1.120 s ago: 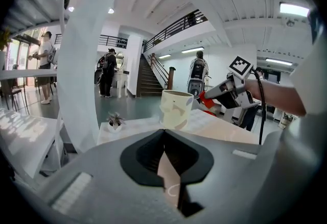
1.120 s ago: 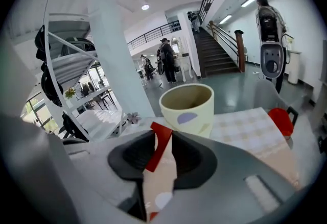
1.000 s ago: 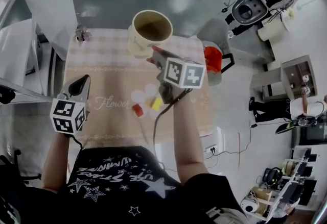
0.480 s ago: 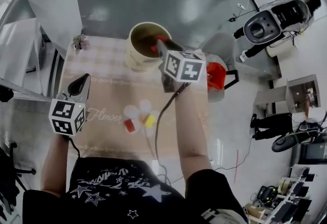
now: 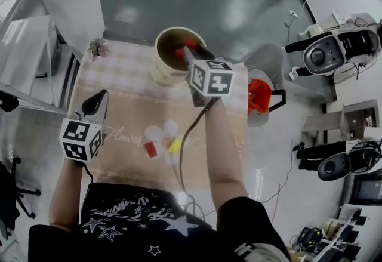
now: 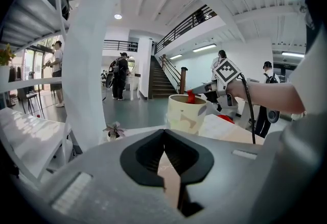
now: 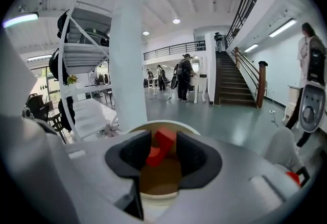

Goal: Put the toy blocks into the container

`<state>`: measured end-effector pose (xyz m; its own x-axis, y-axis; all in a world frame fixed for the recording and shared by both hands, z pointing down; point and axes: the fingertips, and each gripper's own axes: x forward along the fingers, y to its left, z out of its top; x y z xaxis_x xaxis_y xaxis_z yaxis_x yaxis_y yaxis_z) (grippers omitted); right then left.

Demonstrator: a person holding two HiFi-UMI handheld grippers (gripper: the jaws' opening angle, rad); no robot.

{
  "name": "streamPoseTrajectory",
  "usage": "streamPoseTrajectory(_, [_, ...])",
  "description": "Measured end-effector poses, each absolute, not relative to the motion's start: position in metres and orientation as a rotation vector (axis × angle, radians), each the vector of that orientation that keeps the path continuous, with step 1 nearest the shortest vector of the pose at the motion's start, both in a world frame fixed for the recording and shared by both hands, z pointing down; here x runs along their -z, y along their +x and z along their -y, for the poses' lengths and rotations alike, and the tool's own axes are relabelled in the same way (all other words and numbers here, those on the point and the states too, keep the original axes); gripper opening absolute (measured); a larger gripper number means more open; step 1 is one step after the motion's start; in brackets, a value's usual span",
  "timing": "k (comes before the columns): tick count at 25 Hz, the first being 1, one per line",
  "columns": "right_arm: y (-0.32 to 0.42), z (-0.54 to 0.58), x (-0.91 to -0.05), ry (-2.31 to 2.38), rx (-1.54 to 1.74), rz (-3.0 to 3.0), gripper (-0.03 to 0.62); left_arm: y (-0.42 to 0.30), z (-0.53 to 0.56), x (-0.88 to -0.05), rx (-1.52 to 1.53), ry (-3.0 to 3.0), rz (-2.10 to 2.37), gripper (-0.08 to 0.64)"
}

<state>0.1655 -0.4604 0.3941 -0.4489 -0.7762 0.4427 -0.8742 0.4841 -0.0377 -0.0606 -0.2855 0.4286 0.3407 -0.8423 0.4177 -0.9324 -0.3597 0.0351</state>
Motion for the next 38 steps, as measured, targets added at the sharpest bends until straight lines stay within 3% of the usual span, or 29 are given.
streamPoseTrajectory(4, [0.165, 0.454, -0.391, 1.389, -0.342, 2.362, 0.213, -0.057, 0.285, -0.425, -0.48, 2.371, 1.567, 0.009])
streamPoseTrajectory(24, [0.157, 0.329, -0.363, 1.609, -0.292, 2.341, 0.213, -0.074, 0.242, -0.405, -0.401, 2.523, 1.413, 0.009])
streamPoseTrajectory(38, [0.116, 0.216, -0.422, 1.645, -0.416, 2.215, 0.213, -0.098, 0.173, -0.427, -0.413, 2.56, 1.232, 0.009])
